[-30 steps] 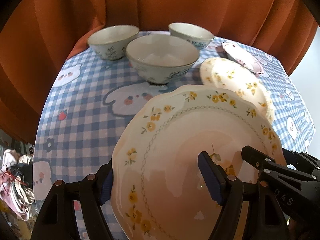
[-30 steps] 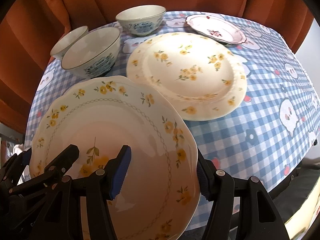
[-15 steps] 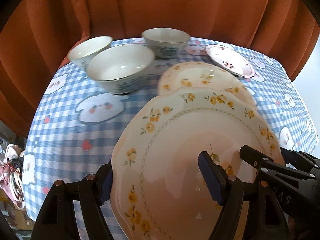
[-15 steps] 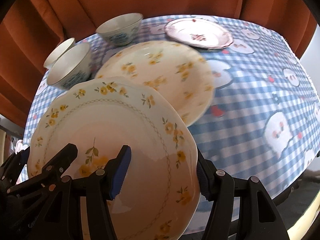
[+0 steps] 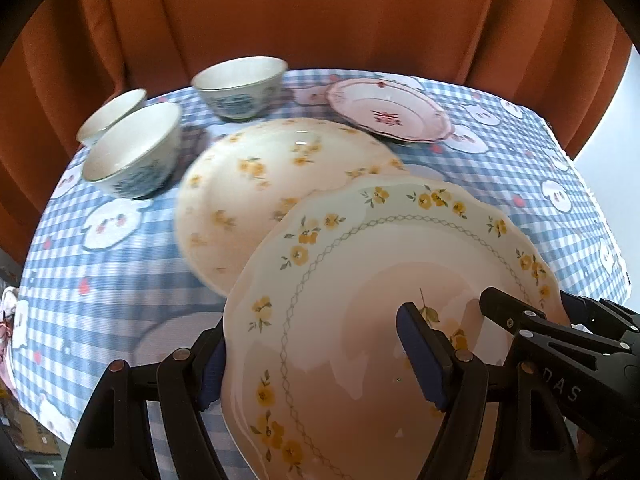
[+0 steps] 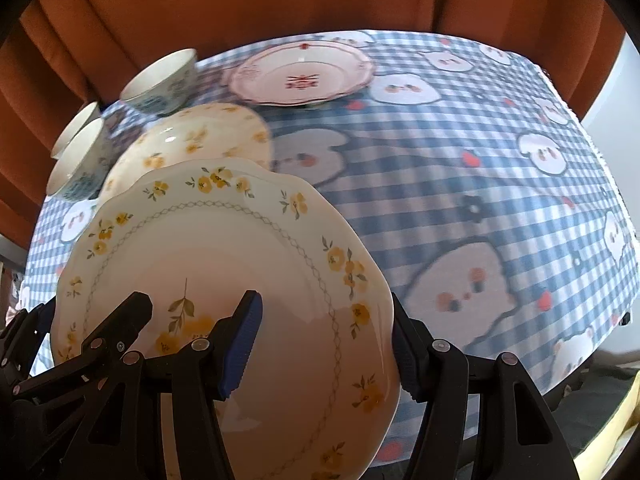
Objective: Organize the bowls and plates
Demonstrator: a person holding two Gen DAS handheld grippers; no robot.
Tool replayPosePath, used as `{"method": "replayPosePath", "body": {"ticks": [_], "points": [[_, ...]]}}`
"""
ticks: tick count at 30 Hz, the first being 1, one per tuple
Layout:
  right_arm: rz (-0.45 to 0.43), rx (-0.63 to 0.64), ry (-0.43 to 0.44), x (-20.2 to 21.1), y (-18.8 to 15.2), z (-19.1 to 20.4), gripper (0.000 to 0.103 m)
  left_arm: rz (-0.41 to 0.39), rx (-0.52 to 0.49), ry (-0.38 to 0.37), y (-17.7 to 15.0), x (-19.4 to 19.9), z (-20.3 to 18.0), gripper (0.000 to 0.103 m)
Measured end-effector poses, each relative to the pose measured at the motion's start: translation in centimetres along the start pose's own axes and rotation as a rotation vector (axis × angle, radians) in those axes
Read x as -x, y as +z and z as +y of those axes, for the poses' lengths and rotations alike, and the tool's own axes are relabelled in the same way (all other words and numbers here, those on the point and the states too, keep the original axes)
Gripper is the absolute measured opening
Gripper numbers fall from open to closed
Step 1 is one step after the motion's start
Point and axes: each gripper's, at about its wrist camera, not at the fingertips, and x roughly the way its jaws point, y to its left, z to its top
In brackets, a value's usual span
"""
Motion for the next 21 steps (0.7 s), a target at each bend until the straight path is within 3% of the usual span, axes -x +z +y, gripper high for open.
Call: {"method": "replayPosePath", "body": {"ticks": [12,21], "points": [[0.018,-0.027,-0.020,-1.2,0.3,-7.2,0.065,0.024,-0.023,-0.005,0.2,-2.6,-6.7,0.076],[0.062,-0.020,-0.019,-3.0,0.8,-10.2,0.065,0.086,-0.005,0.015,0.0,-4.7,-8.9,0.076]]}}
